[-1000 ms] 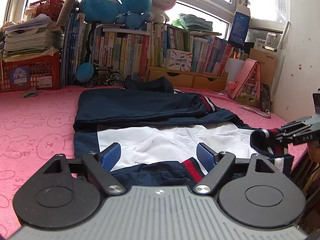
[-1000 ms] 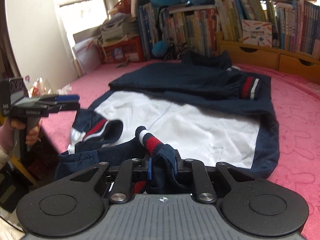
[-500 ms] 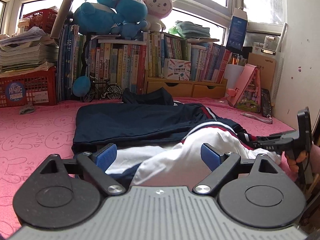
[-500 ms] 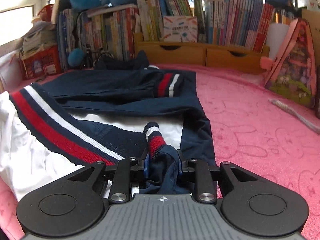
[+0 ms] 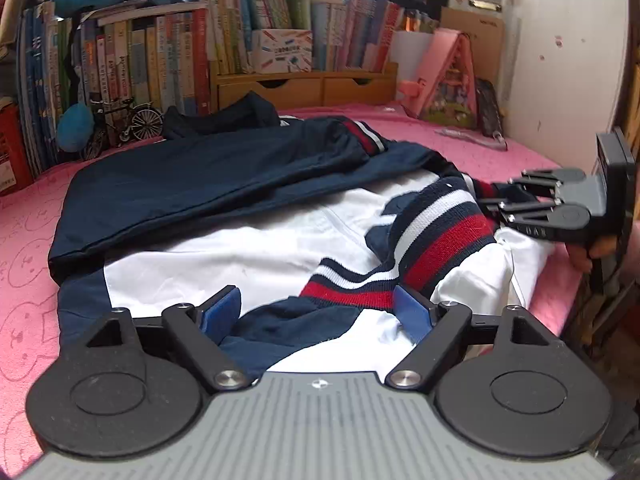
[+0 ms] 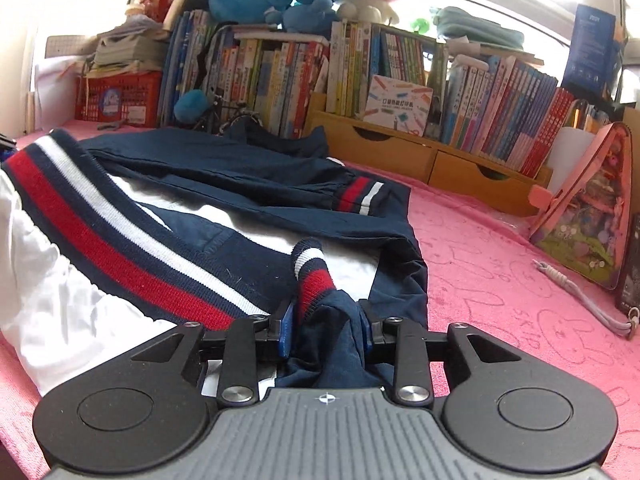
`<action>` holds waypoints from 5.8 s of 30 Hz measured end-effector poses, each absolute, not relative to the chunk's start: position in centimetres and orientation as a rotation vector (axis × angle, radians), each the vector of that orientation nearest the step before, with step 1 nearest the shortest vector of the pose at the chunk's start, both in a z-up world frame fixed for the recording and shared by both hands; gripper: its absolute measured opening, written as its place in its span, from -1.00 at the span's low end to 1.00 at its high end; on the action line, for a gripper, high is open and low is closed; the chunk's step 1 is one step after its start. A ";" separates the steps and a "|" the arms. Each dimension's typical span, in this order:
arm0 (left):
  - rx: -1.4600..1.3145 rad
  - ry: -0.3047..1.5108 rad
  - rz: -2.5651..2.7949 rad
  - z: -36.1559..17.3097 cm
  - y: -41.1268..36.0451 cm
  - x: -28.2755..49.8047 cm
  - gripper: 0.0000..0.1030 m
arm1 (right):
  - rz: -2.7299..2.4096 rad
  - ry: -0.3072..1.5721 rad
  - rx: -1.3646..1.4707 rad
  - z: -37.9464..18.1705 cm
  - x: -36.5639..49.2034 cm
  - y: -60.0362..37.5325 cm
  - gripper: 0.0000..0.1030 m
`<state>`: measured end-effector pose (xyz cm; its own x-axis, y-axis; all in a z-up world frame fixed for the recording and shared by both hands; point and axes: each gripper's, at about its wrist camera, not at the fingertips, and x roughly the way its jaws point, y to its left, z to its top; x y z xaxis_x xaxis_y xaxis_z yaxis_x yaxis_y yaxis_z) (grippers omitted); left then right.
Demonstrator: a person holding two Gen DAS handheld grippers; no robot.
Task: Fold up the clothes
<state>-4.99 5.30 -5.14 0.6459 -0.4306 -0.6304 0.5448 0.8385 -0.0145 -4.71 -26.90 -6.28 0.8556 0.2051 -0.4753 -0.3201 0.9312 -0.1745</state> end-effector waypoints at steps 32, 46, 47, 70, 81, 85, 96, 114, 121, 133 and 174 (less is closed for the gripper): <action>-0.091 0.469 -0.263 -0.8 11.0 -5.2 -0.59 | 0.306 0.495 -0.165 -6.5 -4.1 -28.0 0.28; -0.216 0.564 -0.315 -2.7 14.1 -3.9 0.32 | 0.624 0.575 0.038 -2.9 -2.5 -32.5 0.85; -0.190 0.566 -0.314 -2.9 13.6 -3.9 0.34 | 0.613 0.577 -0.080 -3.2 -2.9 -31.2 0.84; 0.015 0.635 -0.198 -5.3 11.2 -2.9 -0.31 | 0.314 0.510 -0.077 -2.8 -3.3 -29.7 -0.08; -0.013 0.592 -0.204 -6.0 11.4 -3.2 -0.30 | 0.808 0.506 -0.188 -2.3 -7.9 -20.6 -0.09; -0.017 0.576 -0.205 -6.1 11.5 -3.4 -0.29 | 0.823 0.506 -0.344 -4.4 -8.1 -15.8 -0.09; -0.127 0.555 -0.204 -4.5 13.6 -3.8 -0.09 | 0.633 0.475 -0.090 -2.0 -5.5 -21.4 0.42; -0.143 0.574 -0.283 -3.8 11.2 -2.3 -0.72 | 0.413 0.629 0.010 -4.2 -1.8 -28.3 -0.74; -0.105 0.326 -0.264 4.7 12.0 -1.3 -0.72 | 0.425 0.378 -0.018 4.3 -1.0 -27.2 -0.77; 0.130 0.362 -0.057 2.1 9.6 20.4 -0.70 | 0.239 0.407 -0.219 2.6 22.3 -21.3 -0.75; 0.995 0.242 -0.521 -7.7 -3.0 2.5 0.55 | 0.605 0.290 -0.999 -8.9 2.4 -9.0 -0.02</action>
